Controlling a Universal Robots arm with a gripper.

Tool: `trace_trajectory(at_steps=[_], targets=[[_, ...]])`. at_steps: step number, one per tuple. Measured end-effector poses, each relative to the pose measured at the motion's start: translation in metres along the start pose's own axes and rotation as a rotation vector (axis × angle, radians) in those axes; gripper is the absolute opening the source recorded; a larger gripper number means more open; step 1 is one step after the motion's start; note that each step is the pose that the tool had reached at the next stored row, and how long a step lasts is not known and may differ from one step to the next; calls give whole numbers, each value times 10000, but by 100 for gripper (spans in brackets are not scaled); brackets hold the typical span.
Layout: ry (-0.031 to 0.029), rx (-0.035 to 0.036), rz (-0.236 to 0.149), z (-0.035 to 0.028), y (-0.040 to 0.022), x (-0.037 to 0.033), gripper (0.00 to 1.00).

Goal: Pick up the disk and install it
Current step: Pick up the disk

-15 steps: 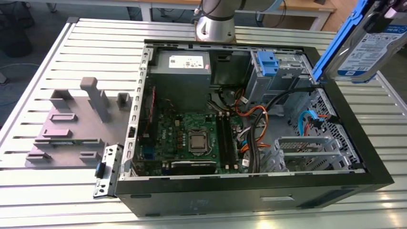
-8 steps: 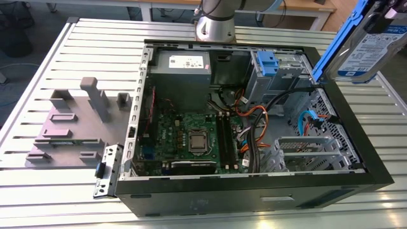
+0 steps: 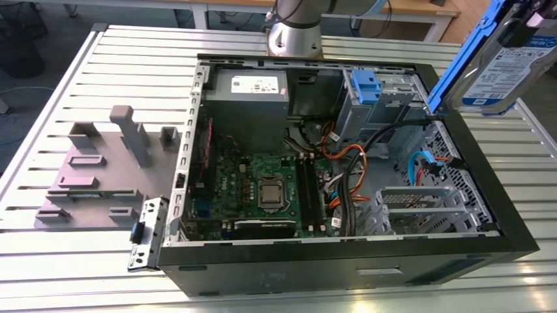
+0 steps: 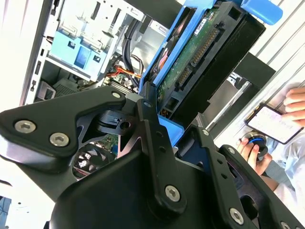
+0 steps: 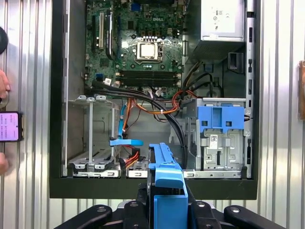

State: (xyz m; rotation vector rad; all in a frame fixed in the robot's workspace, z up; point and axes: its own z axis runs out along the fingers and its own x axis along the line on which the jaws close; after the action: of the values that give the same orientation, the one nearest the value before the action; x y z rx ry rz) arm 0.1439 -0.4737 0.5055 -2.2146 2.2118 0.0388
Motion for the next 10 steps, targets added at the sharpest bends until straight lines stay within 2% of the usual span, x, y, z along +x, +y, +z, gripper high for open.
trace_trajectory(at_steps=[10], targets=[[0,0,0,4,9,24,37]])
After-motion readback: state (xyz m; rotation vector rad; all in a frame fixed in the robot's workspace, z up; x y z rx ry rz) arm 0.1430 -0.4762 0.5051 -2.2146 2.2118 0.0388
